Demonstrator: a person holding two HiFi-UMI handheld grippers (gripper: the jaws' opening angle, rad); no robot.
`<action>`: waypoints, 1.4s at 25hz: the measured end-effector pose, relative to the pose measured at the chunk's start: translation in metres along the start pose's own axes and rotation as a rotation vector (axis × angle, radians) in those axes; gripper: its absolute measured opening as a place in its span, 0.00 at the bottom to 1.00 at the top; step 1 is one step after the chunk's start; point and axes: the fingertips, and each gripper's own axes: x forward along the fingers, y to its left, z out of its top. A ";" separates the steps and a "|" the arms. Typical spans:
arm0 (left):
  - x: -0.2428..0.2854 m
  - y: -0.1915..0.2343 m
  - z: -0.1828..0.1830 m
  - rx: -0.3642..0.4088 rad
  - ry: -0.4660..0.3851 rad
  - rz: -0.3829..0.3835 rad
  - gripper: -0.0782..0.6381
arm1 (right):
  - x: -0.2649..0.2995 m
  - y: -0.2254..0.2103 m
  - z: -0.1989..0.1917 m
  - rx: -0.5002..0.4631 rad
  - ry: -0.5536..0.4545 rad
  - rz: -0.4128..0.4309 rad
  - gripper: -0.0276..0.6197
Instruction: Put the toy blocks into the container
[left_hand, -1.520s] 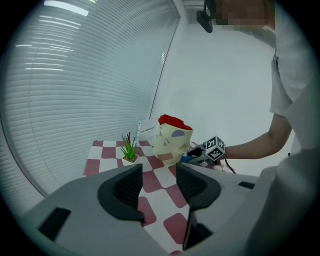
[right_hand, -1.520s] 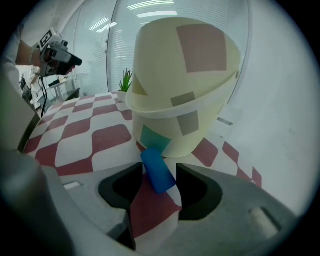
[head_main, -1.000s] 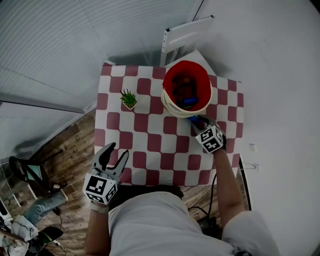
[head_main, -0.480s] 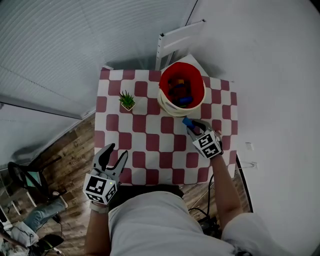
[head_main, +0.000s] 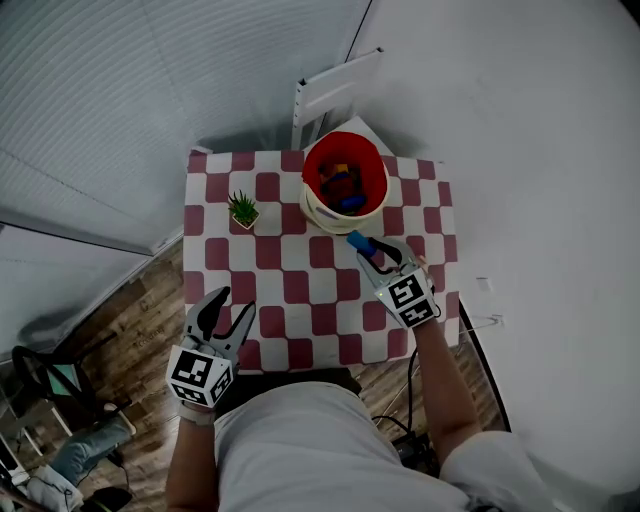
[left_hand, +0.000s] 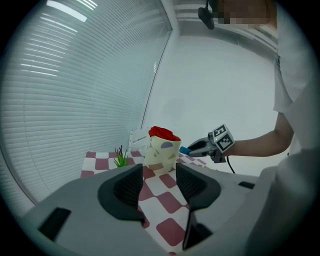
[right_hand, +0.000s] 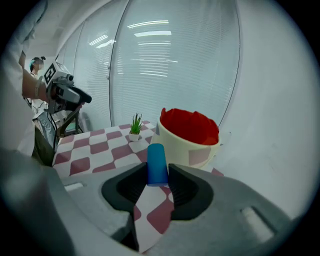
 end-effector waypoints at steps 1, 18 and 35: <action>0.000 -0.001 0.001 0.003 -0.001 -0.008 0.37 | -0.004 -0.001 0.008 -0.002 -0.013 -0.009 0.26; -0.002 0.003 0.008 -0.013 -0.021 -0.014 0.37 | 0.005 -0.049 0.093 -0.046 -0.087 -0.085 0.26; -0.003 0.019 -0.004 -0.059 -0.002 0.055 0.37 | 0.065 -0.062 0.088 -0.110 0.040 -0.029 0.26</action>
